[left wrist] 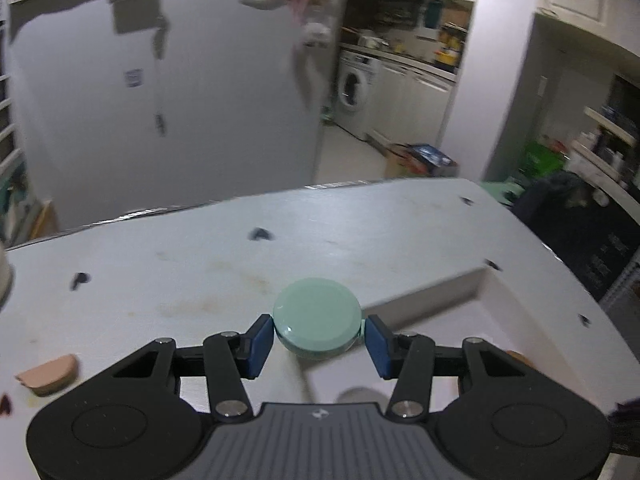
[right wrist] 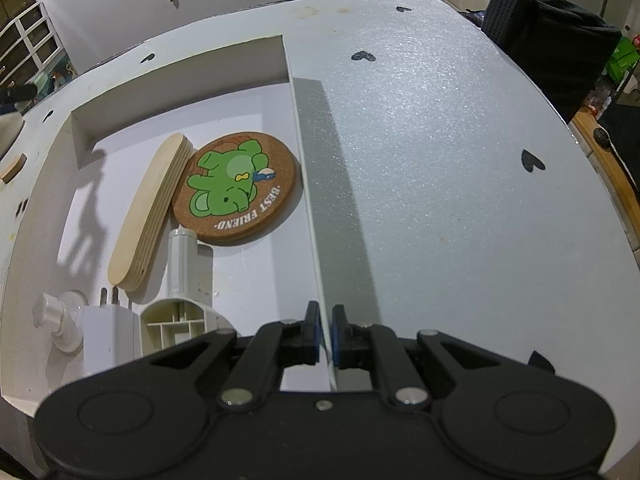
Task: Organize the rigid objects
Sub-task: 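Carry the green case with the left tool into the tray and release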
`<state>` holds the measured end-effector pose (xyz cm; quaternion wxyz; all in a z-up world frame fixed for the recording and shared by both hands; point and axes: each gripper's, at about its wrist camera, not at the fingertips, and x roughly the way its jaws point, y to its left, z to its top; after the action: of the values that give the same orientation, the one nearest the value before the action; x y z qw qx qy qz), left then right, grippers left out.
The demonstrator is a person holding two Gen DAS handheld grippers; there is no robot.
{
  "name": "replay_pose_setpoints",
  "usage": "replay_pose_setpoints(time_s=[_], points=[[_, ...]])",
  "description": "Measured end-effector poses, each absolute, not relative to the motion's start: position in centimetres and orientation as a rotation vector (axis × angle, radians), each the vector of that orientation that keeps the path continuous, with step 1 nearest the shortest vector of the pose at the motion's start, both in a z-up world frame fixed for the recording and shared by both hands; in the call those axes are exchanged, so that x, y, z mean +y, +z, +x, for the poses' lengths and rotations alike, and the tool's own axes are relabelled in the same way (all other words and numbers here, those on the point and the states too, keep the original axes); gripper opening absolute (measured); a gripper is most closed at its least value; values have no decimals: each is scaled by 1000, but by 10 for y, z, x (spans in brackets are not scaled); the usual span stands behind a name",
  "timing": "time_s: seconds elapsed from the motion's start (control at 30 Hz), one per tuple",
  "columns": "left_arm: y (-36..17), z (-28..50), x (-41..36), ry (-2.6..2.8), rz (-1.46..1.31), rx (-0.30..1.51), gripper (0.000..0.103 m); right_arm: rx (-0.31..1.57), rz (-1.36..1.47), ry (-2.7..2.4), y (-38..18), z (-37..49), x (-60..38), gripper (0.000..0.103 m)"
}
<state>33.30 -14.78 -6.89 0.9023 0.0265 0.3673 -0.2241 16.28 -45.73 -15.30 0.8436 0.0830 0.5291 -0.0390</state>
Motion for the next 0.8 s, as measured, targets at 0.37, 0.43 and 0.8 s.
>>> replay_pose_setpoints(time_s=[0.37, 0.43, 0.8], points=[[-112, 280, -211, -653, 164, 935, 51, 1113, 173, -81, -152, 162, -457, 8], [-121, 273, -215, -661, 183, 957, 51, 1113, 171, -82, -152, 162, -456, 8], [-151, 256, -226, -605, 303, 1035, 51, 1114, 155, -73, -152, 163, -455, 7]])
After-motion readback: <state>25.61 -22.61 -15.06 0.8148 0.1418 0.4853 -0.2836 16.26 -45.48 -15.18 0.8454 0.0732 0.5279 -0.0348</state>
